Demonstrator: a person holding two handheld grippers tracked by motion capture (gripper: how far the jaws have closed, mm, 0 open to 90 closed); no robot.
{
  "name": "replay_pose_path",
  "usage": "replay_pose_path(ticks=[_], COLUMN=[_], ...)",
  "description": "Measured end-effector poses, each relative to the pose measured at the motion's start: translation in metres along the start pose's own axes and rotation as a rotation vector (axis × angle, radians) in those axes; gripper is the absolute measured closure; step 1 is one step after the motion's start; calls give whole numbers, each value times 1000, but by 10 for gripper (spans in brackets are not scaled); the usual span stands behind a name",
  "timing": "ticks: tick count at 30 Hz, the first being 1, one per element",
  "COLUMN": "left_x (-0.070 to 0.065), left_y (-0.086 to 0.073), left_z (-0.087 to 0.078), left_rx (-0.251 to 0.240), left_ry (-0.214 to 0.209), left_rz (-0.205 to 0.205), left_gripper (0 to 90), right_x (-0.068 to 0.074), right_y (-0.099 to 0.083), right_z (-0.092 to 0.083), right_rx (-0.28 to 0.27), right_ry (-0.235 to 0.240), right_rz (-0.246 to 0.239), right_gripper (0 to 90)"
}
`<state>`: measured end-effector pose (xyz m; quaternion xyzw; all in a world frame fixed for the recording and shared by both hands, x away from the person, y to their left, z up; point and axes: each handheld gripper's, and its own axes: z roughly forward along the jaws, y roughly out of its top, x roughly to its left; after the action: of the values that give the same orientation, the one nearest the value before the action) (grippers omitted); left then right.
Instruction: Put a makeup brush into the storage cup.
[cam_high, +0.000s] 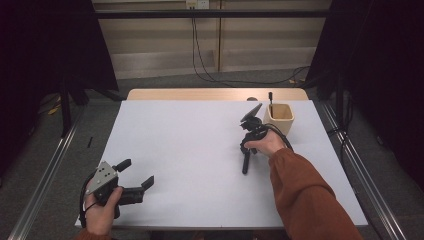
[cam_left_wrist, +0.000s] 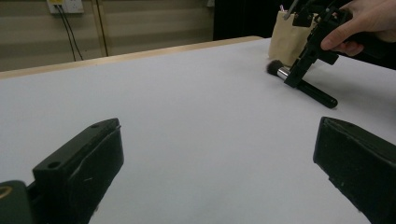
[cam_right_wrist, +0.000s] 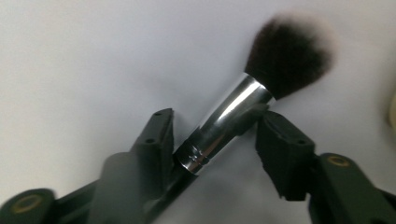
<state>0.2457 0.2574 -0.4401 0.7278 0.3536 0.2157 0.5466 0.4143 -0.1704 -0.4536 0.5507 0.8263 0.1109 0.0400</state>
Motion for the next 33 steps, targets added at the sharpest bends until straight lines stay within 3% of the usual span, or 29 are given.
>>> replay_pose_path(ticks=[15, 33], left_x=[0, 1], left_y=[0, -1], left_z=[0, 0], left_rx=[4, 6], left_ry=[0, 2], left_rz=[-1, -2], left_gripper=[18, 18], right_x=[-4, -7], right_y=[0, -1], right_z=[-1, -3], right_rx=[10, -12], right_ry=[-27, 3], right_rz=[-26, -48], right_gripper=[721, 727])
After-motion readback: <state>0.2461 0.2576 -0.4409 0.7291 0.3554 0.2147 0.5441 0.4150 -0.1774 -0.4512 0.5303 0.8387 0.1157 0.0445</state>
